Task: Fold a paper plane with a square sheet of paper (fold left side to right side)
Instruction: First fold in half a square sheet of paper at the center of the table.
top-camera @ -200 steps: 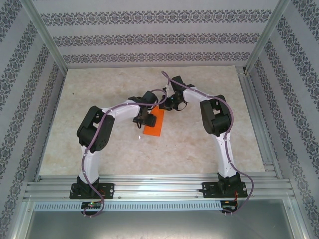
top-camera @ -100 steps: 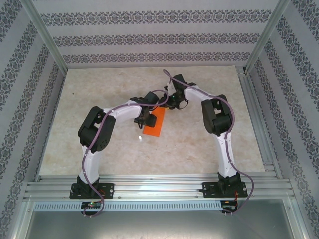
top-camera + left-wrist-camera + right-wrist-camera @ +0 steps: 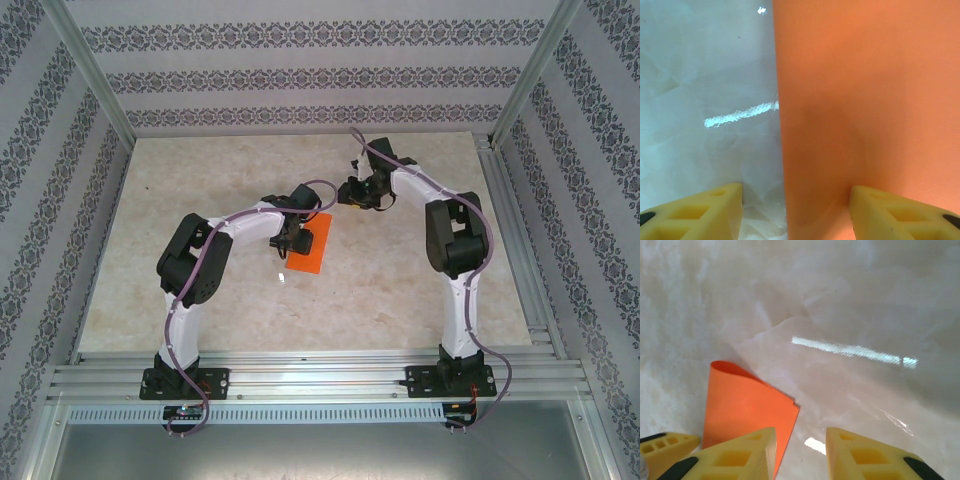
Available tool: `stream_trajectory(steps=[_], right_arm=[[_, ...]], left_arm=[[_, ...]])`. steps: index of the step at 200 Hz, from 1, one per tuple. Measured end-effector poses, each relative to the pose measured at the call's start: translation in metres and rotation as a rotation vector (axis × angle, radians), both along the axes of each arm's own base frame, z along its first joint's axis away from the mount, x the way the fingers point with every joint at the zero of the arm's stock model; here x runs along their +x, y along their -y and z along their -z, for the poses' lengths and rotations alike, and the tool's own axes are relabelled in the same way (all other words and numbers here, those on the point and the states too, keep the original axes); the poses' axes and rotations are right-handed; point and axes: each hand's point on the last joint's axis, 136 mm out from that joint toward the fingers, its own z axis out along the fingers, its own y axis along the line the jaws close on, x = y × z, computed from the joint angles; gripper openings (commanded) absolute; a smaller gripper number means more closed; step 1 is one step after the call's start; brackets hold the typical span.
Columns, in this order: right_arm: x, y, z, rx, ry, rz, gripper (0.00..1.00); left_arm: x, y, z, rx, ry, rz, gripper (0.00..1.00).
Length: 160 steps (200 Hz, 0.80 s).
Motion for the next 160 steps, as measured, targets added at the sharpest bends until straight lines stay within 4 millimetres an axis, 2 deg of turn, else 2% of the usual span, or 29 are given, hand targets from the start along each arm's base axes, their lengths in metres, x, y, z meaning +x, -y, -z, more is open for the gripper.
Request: stream_trajectory(steps=[17,49,85,114,160], right_arm=[[-0.015,-0.008,0.0,0.004,-0.008,-0.012,0.31],[-0.036,-0.023,0.018,0.008,-0.053,-0.025,0.31],[-0.03,-0.029,0.015,0.041,-0.036,-0.008,0.33],[-0.026,-0.025,0.017,0.051,-0.03,0.016,0.34],[-0.039,-0.008,0.041,0.049,-0.085,0.048,0.35]], left_arm=[[0.0,0.0,0.0,0.002,0.001,-0.001,0.53],[0.001,-0.001,0.0,0.003,0.005,-0.005,0.51],[0.001,0.0,-0.001,-0.005,0.009,-0.007,0.51],[0.0,0.0,-0.001,-0.013,0.013,-0.012,0.52],[0.001,-0.002,-0.003,-0.061,0.012,-0.031,0.52]])
